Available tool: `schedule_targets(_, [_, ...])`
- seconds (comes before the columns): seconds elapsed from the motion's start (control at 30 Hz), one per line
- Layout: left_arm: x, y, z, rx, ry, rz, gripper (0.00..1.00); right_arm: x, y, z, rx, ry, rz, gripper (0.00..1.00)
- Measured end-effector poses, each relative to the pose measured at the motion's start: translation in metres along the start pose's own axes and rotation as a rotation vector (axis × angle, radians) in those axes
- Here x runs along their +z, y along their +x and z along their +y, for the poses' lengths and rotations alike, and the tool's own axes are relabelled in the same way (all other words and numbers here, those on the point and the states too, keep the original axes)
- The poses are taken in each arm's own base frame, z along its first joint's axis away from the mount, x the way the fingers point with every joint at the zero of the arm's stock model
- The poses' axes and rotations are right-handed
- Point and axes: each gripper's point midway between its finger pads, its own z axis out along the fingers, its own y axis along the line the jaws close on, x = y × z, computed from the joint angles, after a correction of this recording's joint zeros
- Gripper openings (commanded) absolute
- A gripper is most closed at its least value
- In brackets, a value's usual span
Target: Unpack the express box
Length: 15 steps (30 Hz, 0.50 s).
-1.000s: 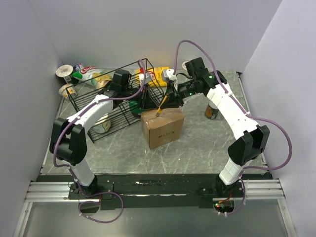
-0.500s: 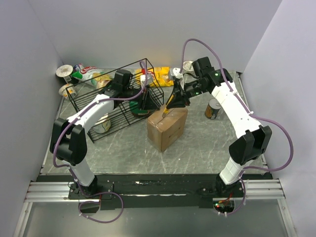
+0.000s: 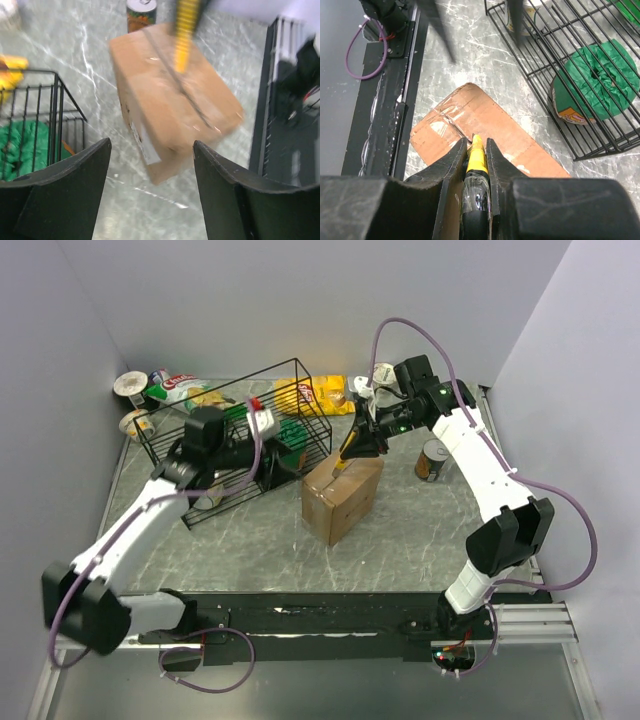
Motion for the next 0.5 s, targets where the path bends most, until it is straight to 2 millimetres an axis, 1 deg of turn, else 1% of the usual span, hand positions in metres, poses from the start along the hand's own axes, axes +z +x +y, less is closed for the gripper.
schedule_targets(0.03, [-0.004, 0.001, -0.01, 0.064, 0.002, -0.01, 0.7, 0.0, 0.0, 0.0, 0.003, 0.005, 0.001, 0.0])
schedule_targets(0.1, [-0.007, 0.007, -0.019, 0.15, 0.011, -0.008, 0.7, 0.0, -0.001, -0.002, 0.005, 0.014, 0.002, 0.0])
schedule_targets(0.17, [-0.002, 0.016, -0.02, 0.196, 0.025, 0.012, 0.69, 0.0, -0.001, -0.003, 0.009, 0.019, 0.002, 0.0])
schedule_targets(0.3, [0.014, 0.04, -0.007, 0.21, 0.037, 0.075, 0.68, 0.001, 0.0, -0.005, 0.019, 0.029, 0.004, 0.0])
schedule_targets(0.37, [0.021, 0.049, -0.001, 0.198, 0.037, 0.093, 0.66, 0.001, 0.0, -0.005, 0.017, 0.037, 0.009, 0.0])
schedule_targets(0.43, [0.026, 0.052, 0.004, 0.193, 0.033, 0.098, 0.65, 0.0, 0.001, -0.006, 0.006, 0.053, 0.016, 0.0])
schedule_targets(0.5, [0.031, 0.051, 0.012, 0.198, 0.014, 0.099, 0.64, -0.003, 0.001, -0.007, -0.011, 0.078, 0.025, 0.0])
